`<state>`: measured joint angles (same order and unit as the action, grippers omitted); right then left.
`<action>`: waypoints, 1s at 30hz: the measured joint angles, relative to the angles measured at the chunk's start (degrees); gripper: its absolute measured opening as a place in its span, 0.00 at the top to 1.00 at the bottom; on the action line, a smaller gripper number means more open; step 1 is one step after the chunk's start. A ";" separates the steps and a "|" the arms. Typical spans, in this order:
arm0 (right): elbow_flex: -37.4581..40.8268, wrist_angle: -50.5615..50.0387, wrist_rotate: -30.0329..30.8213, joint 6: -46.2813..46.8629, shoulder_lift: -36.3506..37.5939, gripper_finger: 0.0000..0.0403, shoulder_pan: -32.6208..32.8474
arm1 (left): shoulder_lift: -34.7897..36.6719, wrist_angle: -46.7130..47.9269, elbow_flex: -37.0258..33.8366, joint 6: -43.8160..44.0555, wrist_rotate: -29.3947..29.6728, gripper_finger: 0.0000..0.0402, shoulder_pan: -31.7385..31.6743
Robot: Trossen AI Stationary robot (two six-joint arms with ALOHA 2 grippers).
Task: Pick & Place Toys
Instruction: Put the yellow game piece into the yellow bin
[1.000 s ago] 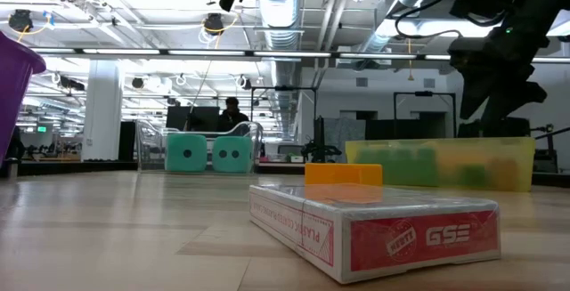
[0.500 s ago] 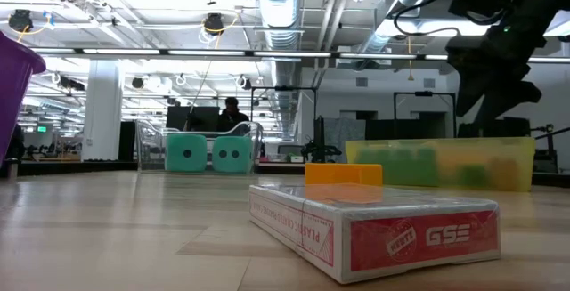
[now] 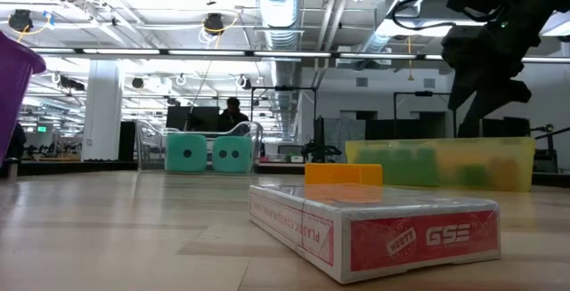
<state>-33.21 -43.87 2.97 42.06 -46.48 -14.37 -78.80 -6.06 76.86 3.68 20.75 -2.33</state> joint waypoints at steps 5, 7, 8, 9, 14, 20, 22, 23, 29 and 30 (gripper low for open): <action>0.02 3.76 -4.56 -0.30 0.11 0.41 0.00 | -3.01 14.51 -0.14 0.90 -0.19 0.31 2.57; 0.02 6.31 -6.42 -0.63 0.09 0.41 0.00 | -5.29 18.43 -0.11 0.90 -0.20 0.31 3.58; 0.02 7.44 -7.09 -0.68 0.11 0.41 0.00 | -6.68 20.23 -0.11 1.15 -0.19 0.31 4.02; 0.02 8.72 -7.71 -0.70 0.11 0.41 0.00 | -8.15 21.55 -0.13 1.25 -0.22 0.31 4.40; 0.02 12.88 -12.85 -1.86 0.11 0.41 0.00 | -16.57 20.22 -0.11 3.78 -1.66 0.31 6.13; 0.02 13.17 -19.10 -4.95 0.72 0.41 -0.01 | -25.22 17.52 -0.13 7.13 -3.62 0.31 6.64; 0.02 12.93 -19.73 -5.88 1.23 0.41 0.00 | -27.89 15.53 -0.11 8.81 -3.34 0.31 6.51; 0.02 12.84 -19.90 -6.34 1.63 0.41 0.04 | -29.13 14.95 -0.11 9.30 -3.36 0.31 6.45; -0.02 12.50 -21.36 -9.59 4.01 0.41 0.05 | -36.29 11.63 -0.13 11.74 -4.71 0.31 6.45; -0.02 12.26 -21.36 -9.72 4.39 0.41 0.04 | -37.04 11.32 -0.13 12.63 -4.74 0.31 6.47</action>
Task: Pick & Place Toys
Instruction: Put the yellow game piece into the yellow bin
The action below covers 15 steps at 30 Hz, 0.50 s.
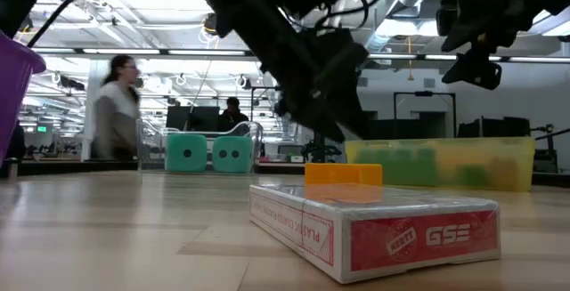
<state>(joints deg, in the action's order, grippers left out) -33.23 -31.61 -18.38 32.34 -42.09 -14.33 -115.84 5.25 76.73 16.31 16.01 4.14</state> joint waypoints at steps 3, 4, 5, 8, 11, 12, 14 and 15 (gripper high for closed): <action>0.00 -0.47 -0.01 -0.26 0.99 0.41 -0.01 | -1.75 -1.63 0.00 2.27 0.01 0.31 0.08; 0.00 -0.95 -0.02 -0.69 1.31 0.41 0.00 | -2.29 -1.87 0.00 2.29 0.01 0.31 0.11; 0.00 -1.37 -0.03 -1.12 1.56 0.41 0.00 | -2.81 -1.80 0.00 2.20 0.00 0.31 0.11; 0.00 -2.38 -0.03 -1.51 2.06 0.41 0.00 | -4.48 -1.55 0.00 2.15 0.00 0.31 0.11; 0.00 -2.76 -0.10 -1.93 2.15 0.41 0.00 | -6.47 -1.34 0.00 2.10 0.15 0.31 0.09; 0.00 -2.97 -0.10 -1.93 2.15 0.41 0.00 | -7.08 -1.18 0.00 2.09 0.37 0.32 0.09; 0.00 -2.97 -0.26 -1.93 2.15 0.41 0.00 | -7.66 -1.99 0.06 2.18 0.71 0.34 0.09; 0.00 -3.12 -0.44 -1.98 2.15 0.41 0.00 | -7.90 -2.38 0.15 2.57 0.72 0.35 0.09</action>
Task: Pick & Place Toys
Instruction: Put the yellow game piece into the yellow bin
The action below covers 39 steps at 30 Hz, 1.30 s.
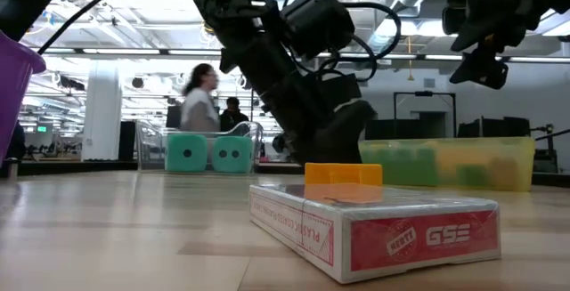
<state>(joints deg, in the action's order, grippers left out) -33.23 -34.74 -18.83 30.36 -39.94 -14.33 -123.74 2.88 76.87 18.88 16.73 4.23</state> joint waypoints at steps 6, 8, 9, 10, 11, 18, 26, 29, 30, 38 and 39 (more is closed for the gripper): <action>0.00 -1.07 -0.68 -0.43 0.00 0.41 0.00 | -0.34 -0.39 -0.06 1.24 0.46 0.45 0.00; 0.00 -1.28 -0.68 -0.58 0.00 0.41 0.00 | -0.34 -0.37 -0.06 1.33 0.44 0.50 -0.02; 0.00 -1.31 -0.68 -0.59 0.00 0.41 0.00 | -0.34 -0.45 -0.06 1.33 0.44 0.52 -0.09; 0.00 -1.31 -0.68 -0.64 0.00 0.41 0.00 | -0.34 -0.52 -0.06 1.46 0.40 0.54 -0.13; 0.00 -1.32 -0.68 -0.76 0.00 0.41 0.00 | -0.34 -0.52 -0.06 2.10 0.39 0.57 -0.13; 0.00 -1.30 -0.67 -0.82 0.00 0.41 0.00 | -0.36 -1.71 -0.13 7.07 1.32 0.65 -0.07; 0.00 0.32 -0.63 -2.94 0.00 0.41 0.00 | 2.02 -7.87 -0.19 8.54 1.41 0.66 -0.55; 0.00 1.13 -0.64 -7.24 0.00 0.41 0.00 | 4.40 -8.55 -0.19 8.54 1.23 0.66 -1.42; 0.00 1.13 -0.64 -9.07 0.00 0.41 0.00 | 5.33 -8.67 -0.19 8.53 0.73 0.66 -1.85; 0.02 2.35 -0.40 -29.34 -0.16 0.41 0.00 | 12.52 -8.94 -0.17 8.56 -1.00 0.66 -5.32; 0.02 3.40 -0.37 -32.16 -0.20 0.41 0.00 | 13.34 -8.91 -0.17 8.65 -2.02 0.66 -5.81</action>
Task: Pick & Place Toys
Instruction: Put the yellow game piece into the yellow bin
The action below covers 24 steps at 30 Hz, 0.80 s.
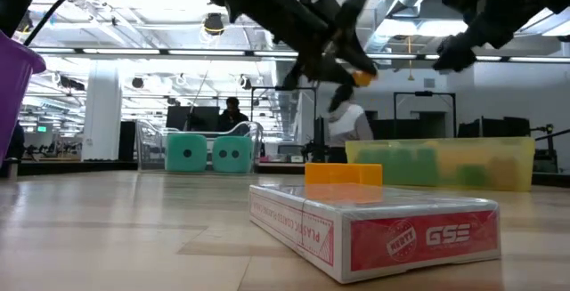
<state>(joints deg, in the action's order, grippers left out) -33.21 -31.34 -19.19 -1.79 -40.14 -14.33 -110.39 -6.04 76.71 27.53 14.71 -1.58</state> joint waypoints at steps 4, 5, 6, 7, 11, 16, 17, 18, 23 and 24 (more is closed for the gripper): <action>0.00 6.85 1.23 -10.61 0.02 0.41 0.00 | 2.48 -0.05 0.02 2.82 -5.88 0.66 -1.73; 0.00 9.25 2.30 -12.27 0.02 0.41 0.00 | 2.91 0.00 0.02 3.60 -7.85 0.66 -2.02; 0.00 11.68 3.43 -13.50 0.02 0.41 0.02 | 3.36 0.13 0.00 4.44 -9.65 0.66 -2.25; 0.00 13.90 4.55 -14.70 0.00 0.41 0.06 | 3.71 -0.02 0.01 4.96 -11.51 0.66 -2.36; 0.00 19.98 6.01 -20.09 -1.05 0.41 0.05 | 5.40 -0.30 0.01 8.56 -18.18 0.66 -2.25; 0.02 23.54 5.96 -24.62 -3.23 0.41 2.14 | 6.99 -3.45 0.02 15.40 -25.47 0.66 -2.46; 0.04 24.56 5.92 -24.75 -3.66 0.41 2.80 | 7.13 -4.15 0.02 17.03 -26.73 0.66 -2.65; 0.04 25.97 5.94 -24.77 -4.08 0.41 3.53 | 7.15 -5.13 0.07 18.42 -27.35 0.66 -2.69; 0.02 31.31 8.55 -24.77 -6.61 0.41 7.28 | 7.15 -6.11 0.02 22.42 -29.28 0.66 -3.36; 0.02 32.03 9.66 -24.77 -7.14 0.41 8.00 | 7.15 -6.19 0.03 22.44 -29.77 0.66 -3.37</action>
<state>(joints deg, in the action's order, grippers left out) -33.19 0.70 -9.54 -26.57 -47.28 -6.32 -103.24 -12.23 76.74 49.98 -15.06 -4.95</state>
